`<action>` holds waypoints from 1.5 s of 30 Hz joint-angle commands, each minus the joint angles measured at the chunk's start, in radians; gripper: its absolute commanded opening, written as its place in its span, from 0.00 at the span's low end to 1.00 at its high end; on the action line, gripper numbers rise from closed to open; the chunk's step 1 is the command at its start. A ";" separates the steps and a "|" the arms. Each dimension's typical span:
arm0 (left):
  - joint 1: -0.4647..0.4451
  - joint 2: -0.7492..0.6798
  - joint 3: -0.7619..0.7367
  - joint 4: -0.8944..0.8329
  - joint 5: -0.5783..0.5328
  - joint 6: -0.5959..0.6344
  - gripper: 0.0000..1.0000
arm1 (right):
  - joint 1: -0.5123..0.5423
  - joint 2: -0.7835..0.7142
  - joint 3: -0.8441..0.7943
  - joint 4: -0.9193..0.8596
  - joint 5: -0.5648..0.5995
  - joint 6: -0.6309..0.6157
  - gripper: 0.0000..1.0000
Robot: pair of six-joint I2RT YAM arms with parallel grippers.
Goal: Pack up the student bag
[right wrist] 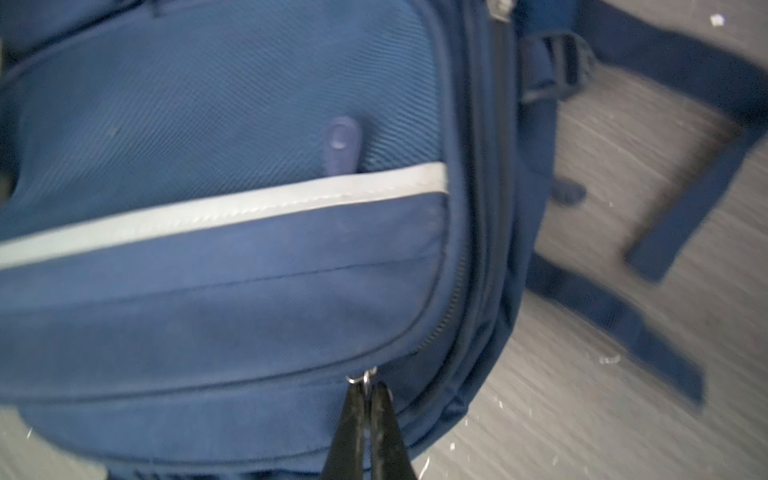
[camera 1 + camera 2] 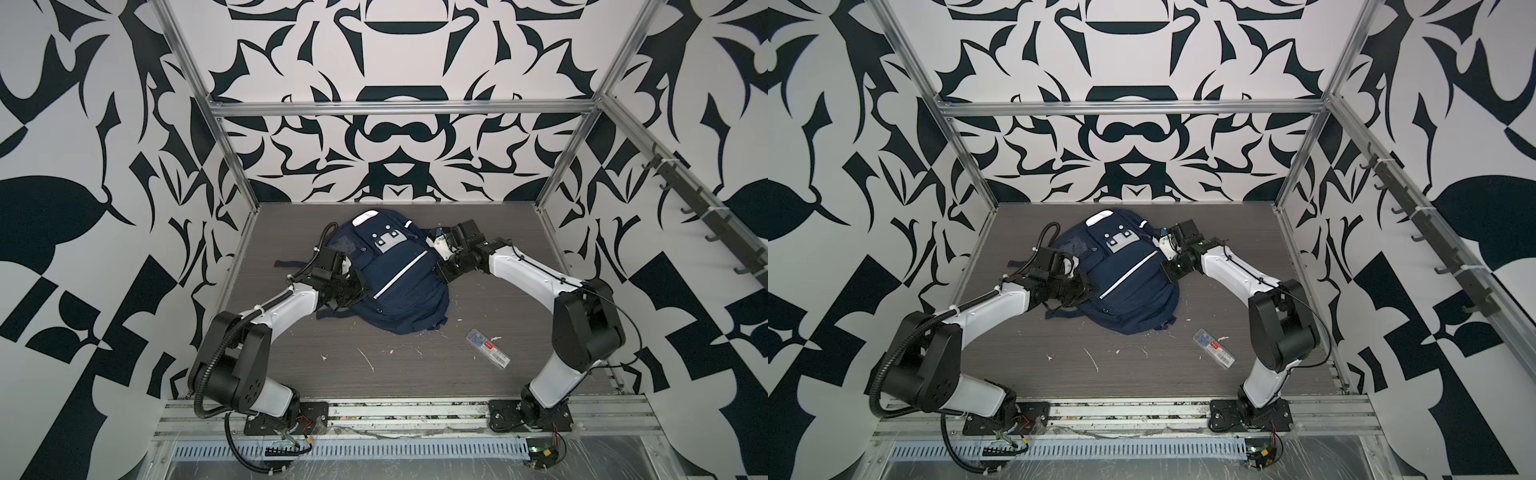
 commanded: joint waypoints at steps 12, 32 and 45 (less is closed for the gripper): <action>0.008 -0.030 0.273 -0.547 -0.199 0.362 0.66 | -0.004 -0.005 0.032 0.059 0.046 -0.098 0.00; 0.013 0.330 0.521 -0.501 -0.088 0.574 0.33 | -0.003 -0.009 0.004 0.067 0.071 -0.092 0.00; 0.047 0.175 0.317 -0.147 0.198 0.199 0.00 | 0.061 -0.152 -0.148 0.074 0.026 -0.269 0.00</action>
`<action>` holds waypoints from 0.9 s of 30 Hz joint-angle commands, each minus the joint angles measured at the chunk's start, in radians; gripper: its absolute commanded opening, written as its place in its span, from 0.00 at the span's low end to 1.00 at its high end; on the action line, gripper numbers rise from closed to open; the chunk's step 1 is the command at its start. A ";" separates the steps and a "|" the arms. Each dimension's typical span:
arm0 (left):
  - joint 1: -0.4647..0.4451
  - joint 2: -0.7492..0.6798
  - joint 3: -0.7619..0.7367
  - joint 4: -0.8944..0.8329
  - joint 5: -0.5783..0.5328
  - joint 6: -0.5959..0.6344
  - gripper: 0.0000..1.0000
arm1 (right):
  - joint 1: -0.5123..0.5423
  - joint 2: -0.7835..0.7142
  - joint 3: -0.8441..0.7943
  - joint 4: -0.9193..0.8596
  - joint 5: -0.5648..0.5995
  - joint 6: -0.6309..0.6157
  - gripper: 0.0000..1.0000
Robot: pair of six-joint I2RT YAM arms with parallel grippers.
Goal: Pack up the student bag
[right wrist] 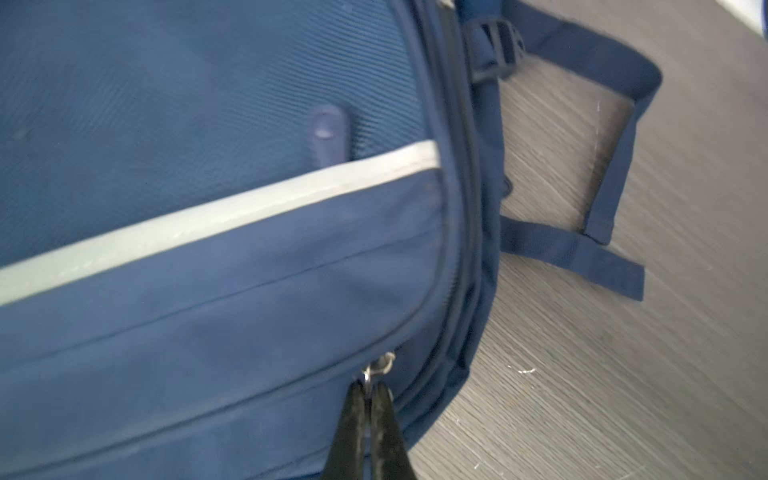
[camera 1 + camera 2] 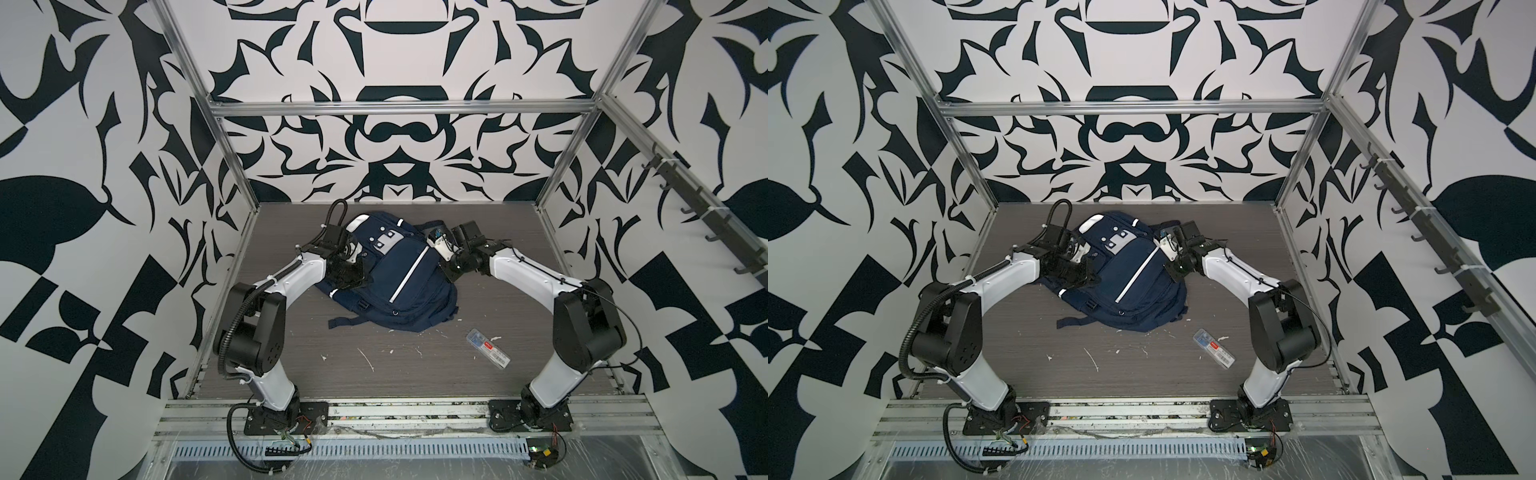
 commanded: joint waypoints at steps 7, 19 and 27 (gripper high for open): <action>0.001 -0.054 -0.035 0.275 0.136 -0.289 0.00 | 0.111 -0.208 -0.192 0.021 -0.186 -0.175 0.00; -0.001 -0.094 -0.140 0.496 0.137 -0.497 0.00 | 0.347 -0.146 -0.188 0.182 -0.130 0.016 0.00; -0.001 -0.123 -0.181 0.503 0.126 -0.504 0.00 | 0.369 -0.160 -0.214 0.318 -0.070 0.189 0.00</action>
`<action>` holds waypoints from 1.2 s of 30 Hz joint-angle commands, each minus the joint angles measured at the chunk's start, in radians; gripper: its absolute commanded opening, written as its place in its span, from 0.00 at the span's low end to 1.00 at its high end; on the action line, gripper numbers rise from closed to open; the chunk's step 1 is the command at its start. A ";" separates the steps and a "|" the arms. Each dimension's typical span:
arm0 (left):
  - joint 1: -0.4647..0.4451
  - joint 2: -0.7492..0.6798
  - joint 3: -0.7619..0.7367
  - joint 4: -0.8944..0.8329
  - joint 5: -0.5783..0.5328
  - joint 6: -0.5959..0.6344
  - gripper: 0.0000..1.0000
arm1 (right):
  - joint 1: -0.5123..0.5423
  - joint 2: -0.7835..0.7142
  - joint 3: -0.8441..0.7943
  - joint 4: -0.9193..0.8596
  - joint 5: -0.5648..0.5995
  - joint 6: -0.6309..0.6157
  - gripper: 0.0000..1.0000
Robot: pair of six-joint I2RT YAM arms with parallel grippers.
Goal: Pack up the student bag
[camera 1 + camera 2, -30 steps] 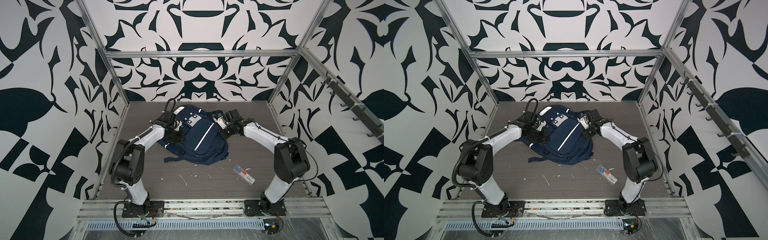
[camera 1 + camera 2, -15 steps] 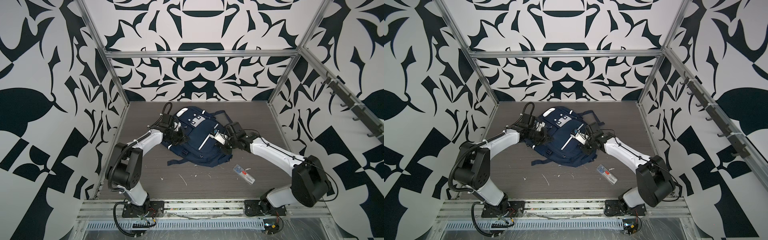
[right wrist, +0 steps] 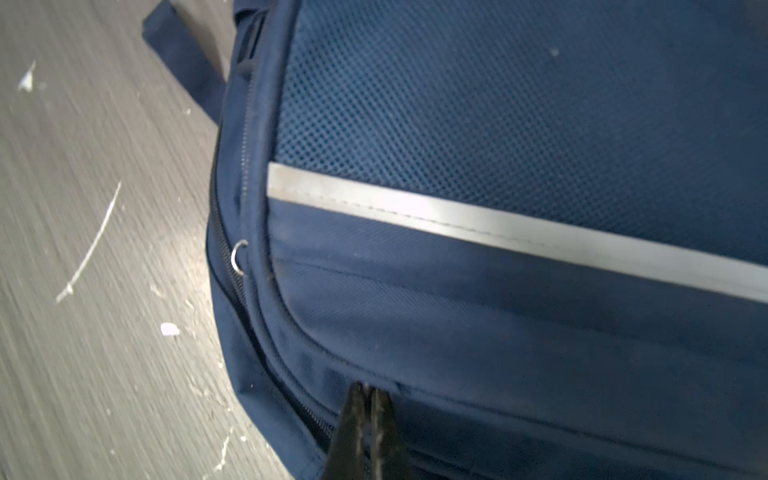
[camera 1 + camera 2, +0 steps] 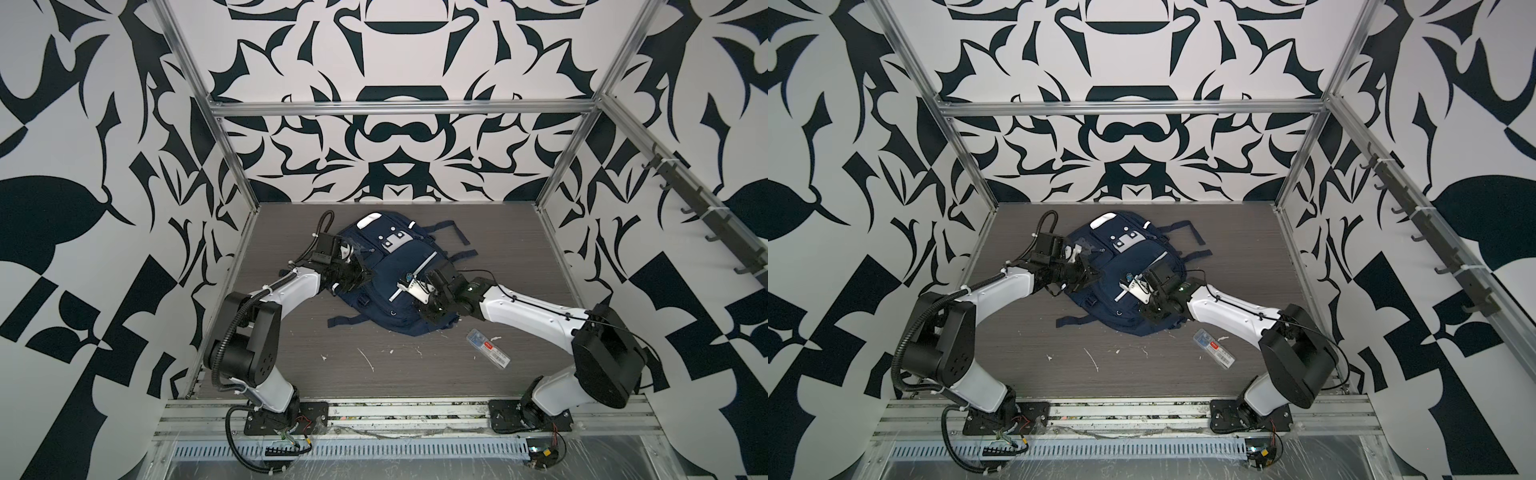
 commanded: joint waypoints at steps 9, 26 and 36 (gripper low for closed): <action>-0.015 -0.042 -0.024 0.181 0.039 -0.110 0.00 | 0.046 -0.123 -0.105 0.228 0.024 0.199 0.00; -0.037 -0.019 -0.018 0.300 -0.003 -0.275 0.00 | 0.155 -0.192 -0.175 0.271 0.051 0.265 0.00; -0.065 -0.060 -0.046 0.342 -0.052 -0.342 0.00 | 0.201 -0.106 -0.050 0.375 0.027 0.462 0.00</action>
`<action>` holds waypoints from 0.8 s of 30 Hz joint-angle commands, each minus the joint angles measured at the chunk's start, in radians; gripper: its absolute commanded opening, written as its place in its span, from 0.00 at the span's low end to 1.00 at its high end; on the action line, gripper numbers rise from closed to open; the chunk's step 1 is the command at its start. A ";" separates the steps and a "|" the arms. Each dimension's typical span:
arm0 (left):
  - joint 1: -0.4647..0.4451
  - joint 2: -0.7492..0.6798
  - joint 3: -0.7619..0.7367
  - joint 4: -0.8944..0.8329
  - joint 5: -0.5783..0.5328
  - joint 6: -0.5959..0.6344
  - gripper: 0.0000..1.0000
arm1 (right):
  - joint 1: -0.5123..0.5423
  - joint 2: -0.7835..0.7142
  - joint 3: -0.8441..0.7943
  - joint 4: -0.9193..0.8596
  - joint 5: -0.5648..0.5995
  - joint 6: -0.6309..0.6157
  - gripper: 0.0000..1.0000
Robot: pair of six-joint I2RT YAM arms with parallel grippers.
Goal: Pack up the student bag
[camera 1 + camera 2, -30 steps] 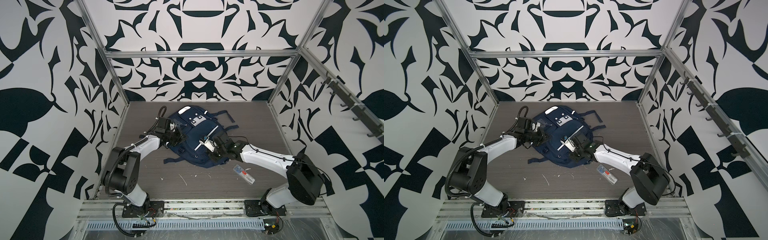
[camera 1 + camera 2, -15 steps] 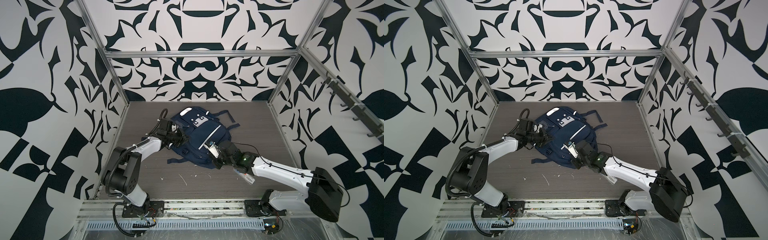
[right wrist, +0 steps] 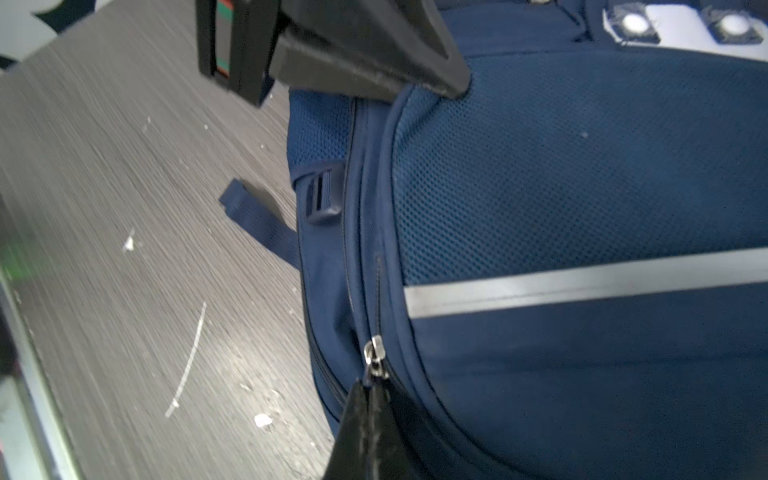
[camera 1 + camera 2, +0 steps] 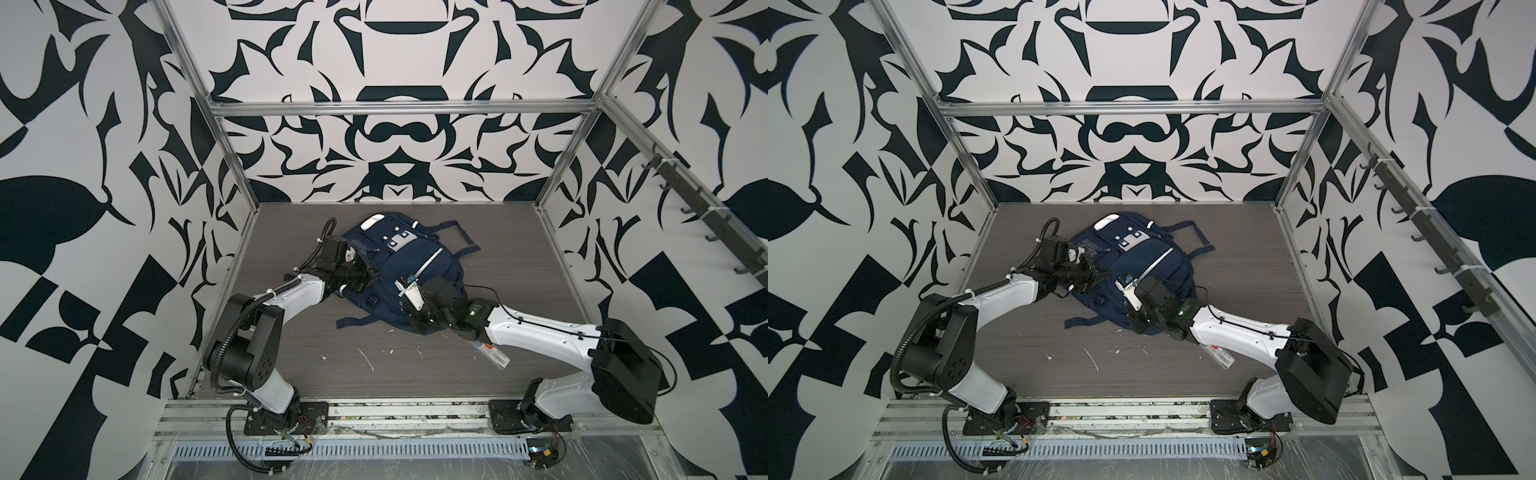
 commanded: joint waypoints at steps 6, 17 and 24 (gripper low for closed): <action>-0.024 -0.059 0.001 0.142 -0.039 -0.066 0.00 | 0.038 0.016 0.061 0.199 -0.045 0.177 0.00; -0.031 -0.064 -0.026 0.153 -0.032 -0.071 0.00 | 0.032 -0.103 0.018 0.093 0.107 0.221 0.21; -0.031 -0.052 -0.020 0.158 -0.024 -0.067 0.00 | -0.012 -0.246 -0.036 -0.134 0.218 0.269 0.49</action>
